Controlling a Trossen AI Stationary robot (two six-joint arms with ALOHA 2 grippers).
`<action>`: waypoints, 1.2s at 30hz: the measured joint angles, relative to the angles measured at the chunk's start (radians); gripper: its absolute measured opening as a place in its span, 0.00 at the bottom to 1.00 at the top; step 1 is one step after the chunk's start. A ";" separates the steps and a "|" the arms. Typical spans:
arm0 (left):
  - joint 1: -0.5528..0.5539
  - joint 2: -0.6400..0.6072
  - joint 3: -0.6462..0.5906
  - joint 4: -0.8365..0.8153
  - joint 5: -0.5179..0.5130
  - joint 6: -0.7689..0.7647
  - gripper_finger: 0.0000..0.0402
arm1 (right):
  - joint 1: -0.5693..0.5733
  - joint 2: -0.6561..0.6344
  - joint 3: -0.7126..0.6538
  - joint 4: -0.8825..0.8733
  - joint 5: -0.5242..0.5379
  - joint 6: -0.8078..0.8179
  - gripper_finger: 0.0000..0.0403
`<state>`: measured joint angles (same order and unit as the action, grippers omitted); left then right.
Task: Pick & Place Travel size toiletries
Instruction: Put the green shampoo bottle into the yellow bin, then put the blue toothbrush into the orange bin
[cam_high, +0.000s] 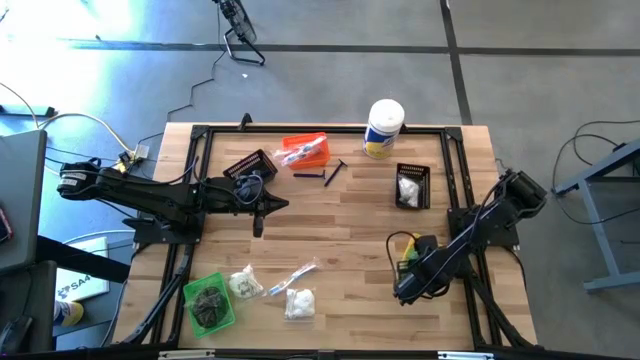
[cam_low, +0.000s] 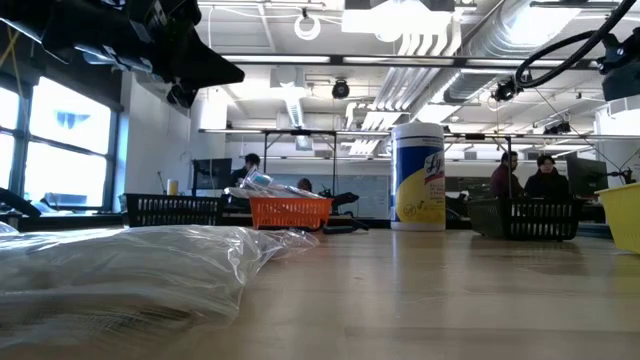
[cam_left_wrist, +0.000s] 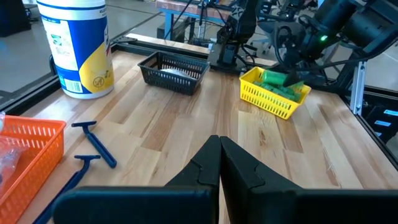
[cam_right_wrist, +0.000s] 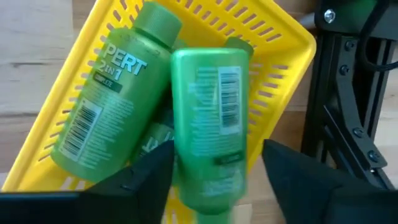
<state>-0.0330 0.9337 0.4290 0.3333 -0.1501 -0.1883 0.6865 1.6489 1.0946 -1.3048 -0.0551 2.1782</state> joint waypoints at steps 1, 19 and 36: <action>0.000 0.000 0.000 0.000 0.000 0.000 0.00 | 0.000 0.000 0.000 0.000 0.000 -0.006 0.63; 0.000 0.000 0.000 0.000 0.000 0.000 0.00 | -0.009 -0.357 0.000 -0.014 0.318 -0.180 0.54; 0.000 0.000 0.000 0.000 0.010 -0.160 0.00 | -0.177 -0.559 0.000 0.111 0.827 -0.714 0.34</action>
<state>-0.0330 0.9335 0.4294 0.3334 -0.1398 -0.3485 0.5099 1.0897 1.0950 -1.1937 0.7721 1.4643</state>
